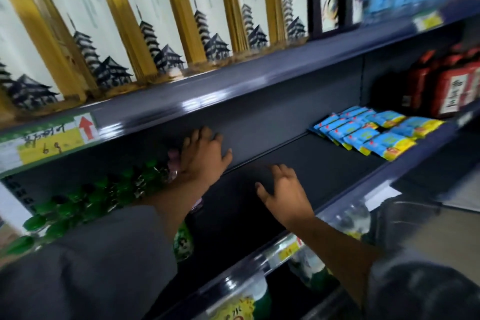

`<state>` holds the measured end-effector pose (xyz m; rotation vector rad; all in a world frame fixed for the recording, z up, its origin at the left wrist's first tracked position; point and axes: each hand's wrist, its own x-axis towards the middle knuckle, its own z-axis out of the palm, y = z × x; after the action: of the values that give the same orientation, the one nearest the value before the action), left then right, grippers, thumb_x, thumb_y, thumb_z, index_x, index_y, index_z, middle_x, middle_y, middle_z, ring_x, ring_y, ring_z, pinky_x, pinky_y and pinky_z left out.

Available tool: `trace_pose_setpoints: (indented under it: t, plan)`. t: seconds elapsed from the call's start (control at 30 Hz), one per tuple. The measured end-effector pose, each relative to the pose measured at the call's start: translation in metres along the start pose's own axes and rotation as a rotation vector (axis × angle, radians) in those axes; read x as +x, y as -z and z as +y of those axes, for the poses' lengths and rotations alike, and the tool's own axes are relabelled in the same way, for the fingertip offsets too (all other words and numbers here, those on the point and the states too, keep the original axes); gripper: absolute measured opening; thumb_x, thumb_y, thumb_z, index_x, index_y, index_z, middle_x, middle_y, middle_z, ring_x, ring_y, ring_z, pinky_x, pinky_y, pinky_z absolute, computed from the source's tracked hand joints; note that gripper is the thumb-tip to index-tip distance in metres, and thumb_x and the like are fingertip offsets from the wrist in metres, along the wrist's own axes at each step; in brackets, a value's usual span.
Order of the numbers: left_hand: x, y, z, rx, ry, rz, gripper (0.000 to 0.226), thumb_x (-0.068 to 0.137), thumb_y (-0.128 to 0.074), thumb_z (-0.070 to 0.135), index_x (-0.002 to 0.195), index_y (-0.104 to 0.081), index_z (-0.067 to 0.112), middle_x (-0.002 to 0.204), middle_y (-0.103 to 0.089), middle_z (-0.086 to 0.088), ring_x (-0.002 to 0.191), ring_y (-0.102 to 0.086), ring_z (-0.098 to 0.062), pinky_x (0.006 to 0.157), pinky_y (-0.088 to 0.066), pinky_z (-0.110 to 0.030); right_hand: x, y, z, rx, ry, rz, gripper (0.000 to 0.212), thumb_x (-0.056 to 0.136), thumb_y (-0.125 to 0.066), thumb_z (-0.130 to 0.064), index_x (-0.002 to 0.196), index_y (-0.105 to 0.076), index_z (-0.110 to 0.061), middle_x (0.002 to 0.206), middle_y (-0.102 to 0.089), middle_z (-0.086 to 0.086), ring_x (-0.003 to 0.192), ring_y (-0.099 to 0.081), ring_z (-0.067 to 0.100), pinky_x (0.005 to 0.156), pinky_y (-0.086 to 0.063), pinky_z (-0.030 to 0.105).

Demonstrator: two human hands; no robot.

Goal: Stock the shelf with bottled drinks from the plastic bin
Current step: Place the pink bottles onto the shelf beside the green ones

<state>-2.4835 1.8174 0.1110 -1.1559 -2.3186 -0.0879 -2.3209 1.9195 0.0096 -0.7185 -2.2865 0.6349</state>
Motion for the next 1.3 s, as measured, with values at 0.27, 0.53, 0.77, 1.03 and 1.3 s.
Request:
trace_pose_setpoints:
  t: [0.27,0.53,0.77,1.03,1.3]
  plan:
    - [-0.057,0.011,0.129,-0.3,-0.087,-0.019,0.049,0.089,-0.054,0.053,0.129,-0.06,0.026,0.123,-0.057,-0.004,0.116,-0.052,-0.027,0.094,-0.046,-0.04,-0.094,0.132,0.09,-0.284,-0.121,0.104,0.062,0.087,-0.046,-0.053,0.13,-0.056,-0.01,0.124,-0.058,0.012,0.114,-0.051,0.036,0.098,-0.046,0.044]
    - [-0.129,0.031,0.325,-0.511,-0.311,-0.084,0.04,0.082,-0.059,0.051,0.112,-0.067,0.026,0.109,-0.059,-0.002,0.102,-0.058,-0.028,0.08,-0.05,-0.039,-0.227,0.26,0.168,-0.507,-0.408,0.174,0.06,0.088,-0.059,-0.047,0.137,-0.056,-0.011,0.133,-0.058,0.01,0.122,-0.05,0.032,0.101,-0.047,0.04]
    - [-0.19,0.019,0.414,-0.609,-0.337,-0.269,0.043,0.091,-0.051,0.051,0.128,-0.057,0.03,0.132,-0.051,-0.002,0.118,-0.051,-0.024,0.096,-0.044,-0.036,-0.294,0.291,0.206,-0.485,-0.578,0.113,0.053,0.099,-0.053,-0.042,0.146,-0.043,-0.021,0.145,-0.047,0.001,0.13,-0.041,0.02,0.104,-0.045,0.035]
    - [-0.233,-0.044,0.444,-0.602,-0.35,-0.453,0.047,0.093,-0.054,0.051,0.135,-0.05,0.03,0.134,-0.049,0.001,0.121,-0.051,-0.022,0.101,-0.044,-0.039,-0.276,0.231,0.239,-0.471,-0.583,-0.082,0.059,0.099,-0.052,-0.031,0.153,-0.031,-0.017,0.151,-0.038,0.006,0.139,-0.032,0.024,0.108,-0.041,0.036]
    - [-0.253,-0.115,0.473,-0.531,-0.307,-0.694,0.047,0.095,-0.046,0.047,0.138,-0.047,0.028,0.139,-0.048,-0.003,0.128,-0.047,-0.025,0.099,-0.046,-0.039,-0.271,0.171,0.289,-0.428,-0.842,-0.256,0.076,0.093,-0.057,-0.006,0.158,-0.018,-0.013,0.158,-0.029,0.014,0.142,-0.035,0.032,0.114,-0.039,0.044]
